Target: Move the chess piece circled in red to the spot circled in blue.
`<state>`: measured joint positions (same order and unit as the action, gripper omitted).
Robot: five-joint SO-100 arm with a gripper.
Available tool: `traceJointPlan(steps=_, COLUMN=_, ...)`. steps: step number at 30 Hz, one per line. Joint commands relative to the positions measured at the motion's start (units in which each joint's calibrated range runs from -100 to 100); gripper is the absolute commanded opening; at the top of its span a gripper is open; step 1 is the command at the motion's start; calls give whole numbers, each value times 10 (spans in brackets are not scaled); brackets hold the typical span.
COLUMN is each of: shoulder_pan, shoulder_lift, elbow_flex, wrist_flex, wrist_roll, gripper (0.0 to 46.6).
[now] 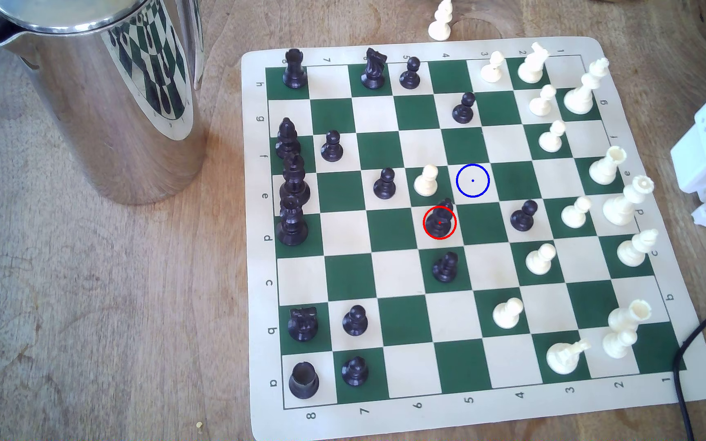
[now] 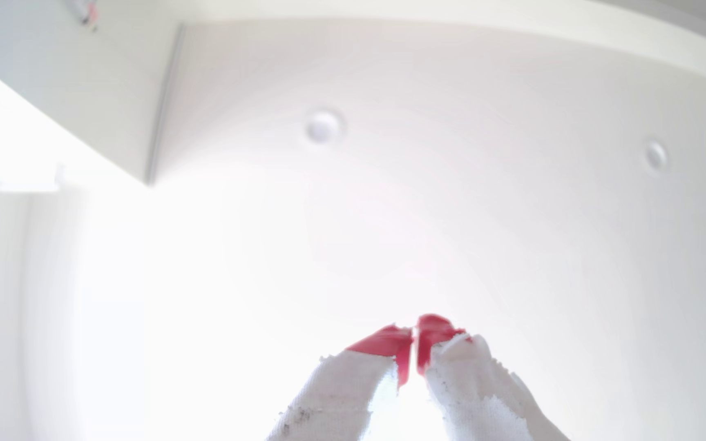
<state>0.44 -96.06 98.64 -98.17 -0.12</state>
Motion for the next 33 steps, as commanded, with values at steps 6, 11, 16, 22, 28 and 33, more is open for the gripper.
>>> traceJointPlan(steps=6, shoulder_pan=71, shoulder_lift=3, elbow_flex=13, wrist_flex=-15, wrist_roll=88, gripper=2)
traceJointPlan(steps=11, shoulder_pan=71, shoulder_lift=2, elbow_flex=13, wrist_flex=-15, wrist_roll=88, gripper=2)
traceJointPlan(steps=16, shoulder_pan=71, shoulder_lift=2, elbow_flex=13, wrist_flex=-15, wrist_roll=88, gripper=2)
traceJointPlan(steps=22, shoulder_pan=66, shoulder_lift=3, elbow_flex=-8, wrist_flex=75, wrist_roll=88, gripper=2)
traceJointPlan(steps=28, shoulder_pan=61, shoulder_lift=2, elbow_flex=-97, wrist_flex=293, wrist_roll=83, gripper=2)
traceJointPlan(steps=33, shoulder_pan=55, shoulder_lift=3, elbow_flex=-161, wrist_flex=480, wrist_roll=61, gripper=2)
